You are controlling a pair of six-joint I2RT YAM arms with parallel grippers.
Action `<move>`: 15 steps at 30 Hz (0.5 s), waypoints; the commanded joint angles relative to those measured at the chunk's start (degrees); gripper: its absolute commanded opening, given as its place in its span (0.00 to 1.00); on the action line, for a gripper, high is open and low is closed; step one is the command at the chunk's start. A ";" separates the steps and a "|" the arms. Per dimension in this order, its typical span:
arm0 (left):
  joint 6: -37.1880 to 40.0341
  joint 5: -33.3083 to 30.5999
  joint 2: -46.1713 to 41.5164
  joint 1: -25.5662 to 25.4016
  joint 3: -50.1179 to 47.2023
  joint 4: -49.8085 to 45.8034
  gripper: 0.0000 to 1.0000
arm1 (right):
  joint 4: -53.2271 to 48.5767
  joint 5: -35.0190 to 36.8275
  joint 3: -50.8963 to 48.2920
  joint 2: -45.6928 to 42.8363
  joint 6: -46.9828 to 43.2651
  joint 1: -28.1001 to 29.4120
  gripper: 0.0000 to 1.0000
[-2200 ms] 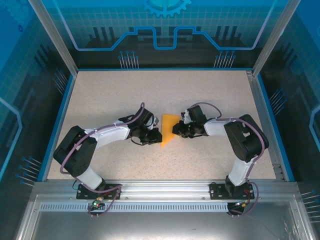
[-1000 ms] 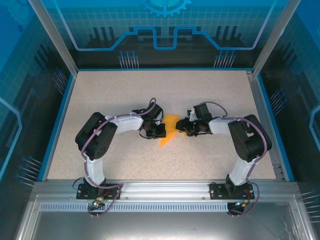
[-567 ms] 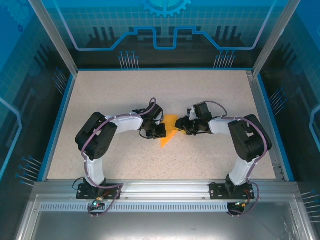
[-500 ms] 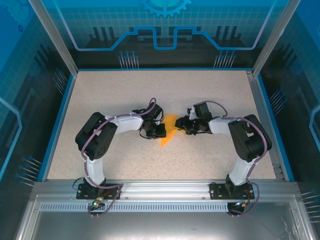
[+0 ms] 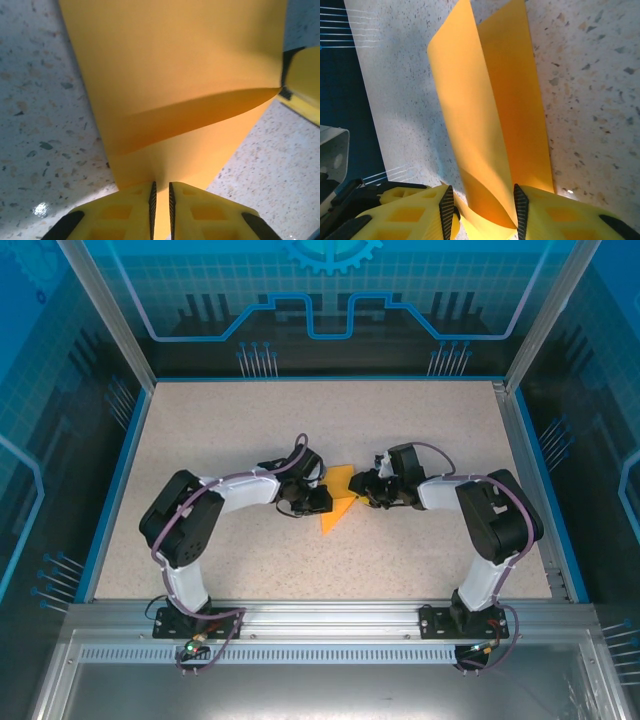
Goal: Fold a paper plane with a square sheet of paper (pick it up from the middle)
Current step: Fourth fold the wing at the center of the table.
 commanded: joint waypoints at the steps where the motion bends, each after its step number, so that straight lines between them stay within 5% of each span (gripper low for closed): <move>1: 0.72 -0.34 -3.10 0.10 -1.68 1.91 0.19 | 1.35 -2.93 2.08 2.24 -0.60 0.34 0.39; 15: -1.30 -6.48 -13.48 -0.28 -8.58 4.40 0.22 | -15.69 -9.71 18.89 10.15 -21.70 -1.32 0.35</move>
